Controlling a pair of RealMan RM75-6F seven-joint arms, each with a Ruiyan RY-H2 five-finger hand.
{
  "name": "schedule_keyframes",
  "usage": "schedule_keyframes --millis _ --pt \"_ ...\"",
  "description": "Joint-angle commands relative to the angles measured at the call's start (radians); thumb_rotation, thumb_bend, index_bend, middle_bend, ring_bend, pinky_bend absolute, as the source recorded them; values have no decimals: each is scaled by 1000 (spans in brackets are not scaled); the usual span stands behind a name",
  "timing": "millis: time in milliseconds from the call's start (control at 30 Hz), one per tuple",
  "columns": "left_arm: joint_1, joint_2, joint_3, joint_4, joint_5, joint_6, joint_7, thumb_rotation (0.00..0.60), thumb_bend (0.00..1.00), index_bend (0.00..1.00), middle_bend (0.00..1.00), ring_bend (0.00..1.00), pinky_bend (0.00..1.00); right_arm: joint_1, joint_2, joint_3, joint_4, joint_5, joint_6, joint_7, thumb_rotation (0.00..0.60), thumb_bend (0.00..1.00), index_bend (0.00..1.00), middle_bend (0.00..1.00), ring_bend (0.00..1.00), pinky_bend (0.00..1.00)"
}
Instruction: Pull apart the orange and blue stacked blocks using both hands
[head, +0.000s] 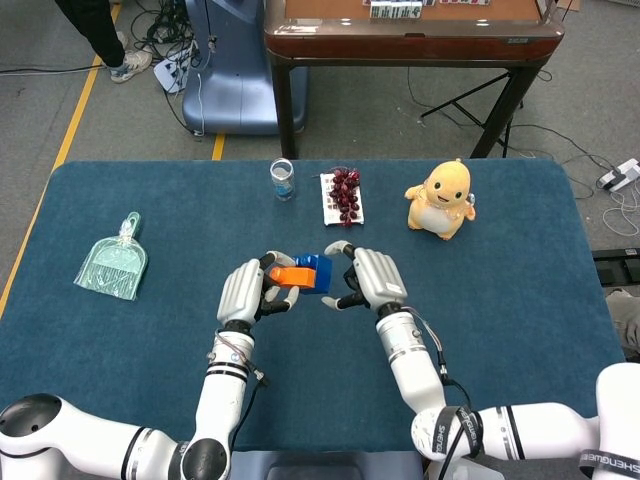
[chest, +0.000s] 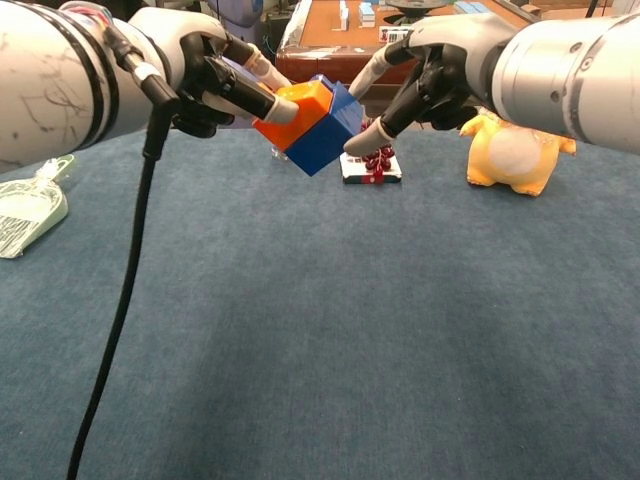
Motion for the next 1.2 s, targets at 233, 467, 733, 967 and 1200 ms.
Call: schedule_keyframes --millis 233,467,733,967,1200 --pt "4 3 4 -8 4 -5 -9 600 376 709 1000 1000 1000 21 -31 2 37 7 -11 27 600 0 283 1000 1000 1000" --pt "6 5 15 -10 14 -8 -13 600 377 707 1000 1000 1000 31 -67 2 74 -16 -5 58 600 0 311 1000 1000 1000" --pt "13 9 27 -8 14 -24 -22 600 377 707 1000 1000 1000 28 -91 -4 95 -48 16 76 600 171 526 1000 1000 1000" --pt "21 16 23 -12 17 -33 -38 600 377 707 1000 1000 1000 23 -98 -15 114 -55 14 76 600 207 615 1000 1000 1000" --pt "31 25 14 -10 12 -43 -56 600 376 706 1000 1000 1000 6 -98 -32 137 -64 -8 93 600 207 641 1000 1000 1000"
